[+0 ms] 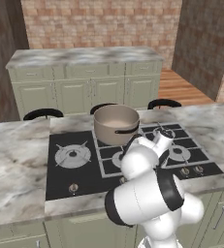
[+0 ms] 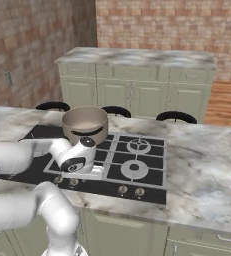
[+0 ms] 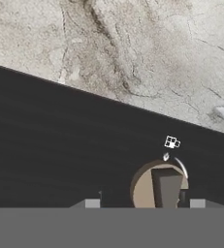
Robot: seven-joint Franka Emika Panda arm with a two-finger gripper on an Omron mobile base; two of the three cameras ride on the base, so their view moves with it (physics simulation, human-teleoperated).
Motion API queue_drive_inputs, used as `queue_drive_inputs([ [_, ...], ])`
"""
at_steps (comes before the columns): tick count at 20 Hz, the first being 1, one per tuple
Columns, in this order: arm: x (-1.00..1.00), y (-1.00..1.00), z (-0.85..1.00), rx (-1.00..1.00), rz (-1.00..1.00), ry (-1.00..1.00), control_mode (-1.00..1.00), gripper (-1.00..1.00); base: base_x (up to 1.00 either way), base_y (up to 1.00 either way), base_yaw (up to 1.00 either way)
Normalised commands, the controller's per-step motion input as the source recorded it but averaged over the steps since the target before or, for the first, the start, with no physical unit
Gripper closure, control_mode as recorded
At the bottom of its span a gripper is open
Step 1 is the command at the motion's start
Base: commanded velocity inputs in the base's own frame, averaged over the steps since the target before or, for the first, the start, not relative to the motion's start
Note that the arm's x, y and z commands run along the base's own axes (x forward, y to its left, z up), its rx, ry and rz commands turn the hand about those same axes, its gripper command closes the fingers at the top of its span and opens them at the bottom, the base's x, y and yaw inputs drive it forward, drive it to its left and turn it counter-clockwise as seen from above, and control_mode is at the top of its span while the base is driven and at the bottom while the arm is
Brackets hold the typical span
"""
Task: Turn off the rear center burner of the stove.
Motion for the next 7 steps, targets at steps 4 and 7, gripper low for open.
queue_drive_inputs([
  [4,0.00,0.00,-0.47,-0.19,-0.96,0.14,-1.00,1.00,0.00,0.00,0.00],
  [7,0.00,0.00,-0.42,-0.20,-0.97,0.11,-1.00,1.00,0.00,0.00,0.00],
])
